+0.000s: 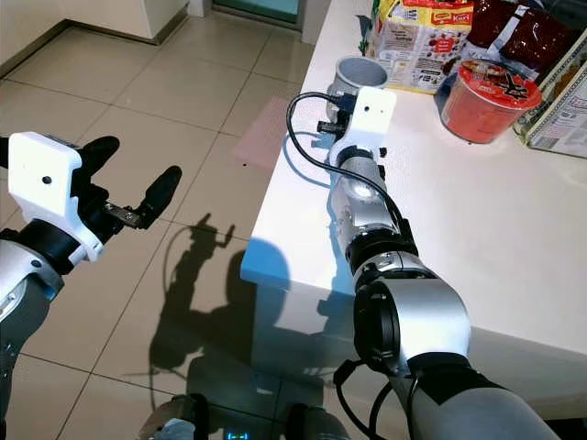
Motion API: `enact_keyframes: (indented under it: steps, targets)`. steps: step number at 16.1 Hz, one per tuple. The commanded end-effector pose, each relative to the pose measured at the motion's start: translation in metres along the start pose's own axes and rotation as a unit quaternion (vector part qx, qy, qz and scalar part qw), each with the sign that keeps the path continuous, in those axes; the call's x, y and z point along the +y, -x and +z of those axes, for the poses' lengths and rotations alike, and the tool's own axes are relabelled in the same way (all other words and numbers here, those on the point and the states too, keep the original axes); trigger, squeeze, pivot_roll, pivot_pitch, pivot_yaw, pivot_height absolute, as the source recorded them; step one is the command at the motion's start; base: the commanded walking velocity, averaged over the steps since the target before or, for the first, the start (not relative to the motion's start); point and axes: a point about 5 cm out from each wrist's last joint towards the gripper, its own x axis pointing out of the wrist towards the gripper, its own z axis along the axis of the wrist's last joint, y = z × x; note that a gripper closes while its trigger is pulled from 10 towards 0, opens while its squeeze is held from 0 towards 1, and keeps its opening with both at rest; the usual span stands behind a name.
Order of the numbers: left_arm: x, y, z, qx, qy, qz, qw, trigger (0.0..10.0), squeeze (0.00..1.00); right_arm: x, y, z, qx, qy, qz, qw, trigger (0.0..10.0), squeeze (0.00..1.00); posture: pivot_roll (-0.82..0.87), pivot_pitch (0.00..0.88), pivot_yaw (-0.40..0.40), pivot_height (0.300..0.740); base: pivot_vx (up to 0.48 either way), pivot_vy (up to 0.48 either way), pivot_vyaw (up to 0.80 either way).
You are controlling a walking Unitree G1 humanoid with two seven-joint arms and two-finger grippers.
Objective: Setting the table
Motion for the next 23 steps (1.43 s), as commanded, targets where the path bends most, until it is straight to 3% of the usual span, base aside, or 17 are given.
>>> enact_keyframes:
  steps: [1, 5, 8, 9, 10, 12, 14, 15, 16, 17, 20, 22, 23]
  targets:
    - [-0.002, 0.003, 0.002, -0.003, -0.003, -0.001, 1.000, 10.0, 1.00, -0.003, -0.002, 0.006, -0.018, -0.005, -0.003, 1.000, 0.0, 0.00, 0.30, 0.174, -0.119, 0.740, 0.000, 0.000, 0.00]
    - [0.000, -0.006, 0.001, -0.014, -0.001, 0.005, 1.000, 10.0, 1.00, 0.000, -0.003, 0.015, -0.048, -0.009, 0.004, 0.999, 0.0, 0.00, 0.29, 0.122, -0.133, 0.740, 0.000, 0.000, 0.00]
    - [0.008, -0.021, -0.005, -0.020, 0.001, 0.040, 0.999, 10.0, 1.00, -0.001, -0.004, 0.024, -0.081, -0.022, 0.008, 0.996, 0.0, 0.00, 0.24, 0.047, -0.148, 0.740, 0.000, 0.000, 0.00]
    - [0.005, -0.028, -0.013, -0.008, 0.020, 0.049, 0.999, 10.0, 1.00, 0.001, 0.003, 0.032, -0.148, -0.005, 0.047, 0.988, 0.0, 0.00, 0.19, 0.000, -0.127, 0.740, 0.000, 0.000, 0.00]
    - [0.001, -0.030, -0.023, 0.009, 0.052, 0.054, 0.997, 10.0, 0.87, -0.001, 0.014, 0.031, -0.190, -0.005, 0.069, 0.979, 0.0, 0.00, 0.13, 0.000, -0.102, 0.740, 0.000, 0.000, 0.00]
    - [-0.009, -0.031, -0.036, 0.029, 0.035, 0.047, 0.998, 10.0, 0.47, -0.013, 0.039, 0.033, -0.239, -0.001, 0.084, 0.967, 0.0, 0.00, 0.07, 0.000, -0.076, 0.740, 0.000, 0.000, 0.00]
    - [-0.016, -0.032, -0.044, 0.031, 0.025, 0.033, 0.999, 10.0, 0.24, -0.029, 0.078, 0.039, -0.246, -0.015, 0.067, 0.967, 0.0, 0.00, 0.05, 0.000, -0.063, 0.740, 0.000, 0.000, 0.00]
    - [-0.018, -0.032, -0.044, 0.025, 0.044, 0.022, 0.998, 10.0, 0.18, -0.034, 0.104, 0.042, -0.242, -0.008, 0.064, 0.968, 0.8, 0.00, 0.04, 0.000, -0.054, 0.740, 0.000, 0.000, 0.00]
    - [-0.019, -0.035, -0.043, 0.015, 0.053, 0.019, 0.998, 10.0, 0.20, -0.036, 0.122, 0.043, -0.234, 0.014, 0.068, 0.970, 8.1, 0.00, 0.03, 0.000, -0.042, 0.740, 0.000, 0.000, 0.00]
    - [-0.019, -0.036, -0.043, 0.014, 0.052, 0.022, 0.998, 10.0, 0.20, -0.037, 0.129, 0.045, -0.232, 0.013, 0.067, 0.970, 10.0, 0.00, 0.02, 0.000, -0.037, 0.740, 0.000, 0.000, 0.00]
    - [-0.020, -0.038, -0.040, -0.003, 0.037, 0.028, 0.999, 10.0, 0.17, -0.036, 0.154, 0.056, -0.192, 0.030, 0.073, 0.978, 10.0, 0.00, -0.01, 0.000, -0.026, 0.740, 0.000, 0.000, 0.00]
    - [-0.024, -0.039, -0.039, -0.013, 0.034, 0.023, 0.999, 10.0, 0.19, -0.043, 0.166, 0.030, -0.057, 0.053, 0.057, 0.995, 10.0, 0.00, -0.01, 0.000, -0.029, 0.740, 0.000, 0.000, 0.00]
    - [-0.025, -0.038, -0.041, -0.012, 0.031, 0.023, 0.999, 10.0, 0.18, -0.040, 0.169, 0.024, -0.035, 0.063, 0.068, 0.995, 10.0, 0.00, -0.02, 0.000, -0.028, 0.740, 0.000, 0.000, 0.00]
